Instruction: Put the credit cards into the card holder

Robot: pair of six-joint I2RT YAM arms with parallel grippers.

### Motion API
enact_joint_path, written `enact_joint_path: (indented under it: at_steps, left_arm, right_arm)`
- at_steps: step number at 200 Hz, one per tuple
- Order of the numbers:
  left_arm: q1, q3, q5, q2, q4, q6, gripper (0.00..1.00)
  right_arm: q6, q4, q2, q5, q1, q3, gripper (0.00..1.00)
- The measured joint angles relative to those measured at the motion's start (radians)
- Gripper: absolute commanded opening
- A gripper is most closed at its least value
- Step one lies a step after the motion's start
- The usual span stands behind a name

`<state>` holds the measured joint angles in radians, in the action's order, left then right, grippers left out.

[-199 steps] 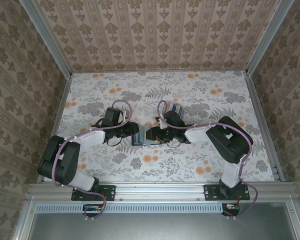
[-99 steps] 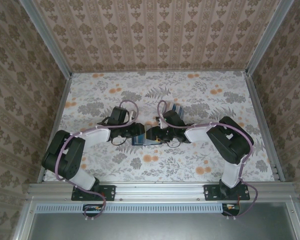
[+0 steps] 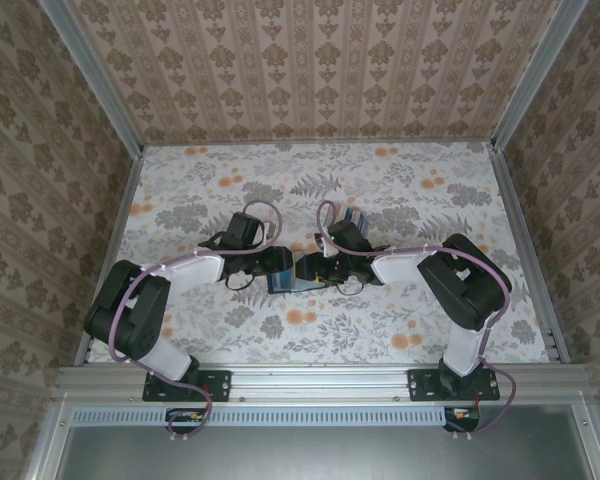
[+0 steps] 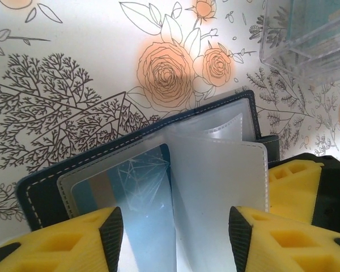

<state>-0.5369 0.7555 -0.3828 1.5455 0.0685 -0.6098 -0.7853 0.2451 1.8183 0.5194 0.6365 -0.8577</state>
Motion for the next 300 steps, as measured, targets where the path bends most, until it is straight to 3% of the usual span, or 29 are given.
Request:
enact_joint_path:
  at_steps: [11,27,76,103,144,207,251,280,300]
  left_arm:
    - [0.002,0.000,0.004,0.000,0.003,0.002,0.79]
    - [0.000,0.000,-0.002,0.000,0.008,0.000,0.80]
    - [-0.006,0.000,-0.059,0.000,-0.008,-0.005,0.75]
    - [-0.015,0.000,-0.085,0.000,-0.025,-0.012,0.70]
    - [-0.032,0.000,-0.093,0.000,-0.036,-0.023,0.73]
    - [-0.031,0.003,-0.089,-0.005,-0.041,-0.034,0.68]
    - [-0.011,-0.011,-0.085,-0.032,-0.063,-0.050,0.66]
    - [-0.002,-0.040,-0.085,-0.039,-0.084,-0.067,0.57]
    - [0.009,-0.063,-0.085,-0.048,-0.084,-0.083,0.33]
  right_arm:
    - [0.000,-0.012,-0.006,-0.016,-0.002,0.000,0.50]
    - [-0.005,-0.027,-0.018,-0.046,-0.002,0.006,0.45]
    - [-0.002,-0.070,-0.034,-0.082,-0.002,0.009,0.40]
    - [-0.004,-0.070,-0.034,-0.086,-0.002,0.009,0.42]
    - [-0.005,-0.098,-0.045,-0.124,-0.002,0.009,0.45]
    - [0.025,-0.178,-0.105,-0.158,-0.002,0.004,0.46]
    - [0.034,-0.206,-0.108,-0.160,-0.002,-0.008,0.37]
    - [0.026,-0.181,-0.095,-0.135,-0.001,-0.021,0.35]
    - [0.018,-0.166,-0.088,-0.115,-0.001,-0.021,0.36]
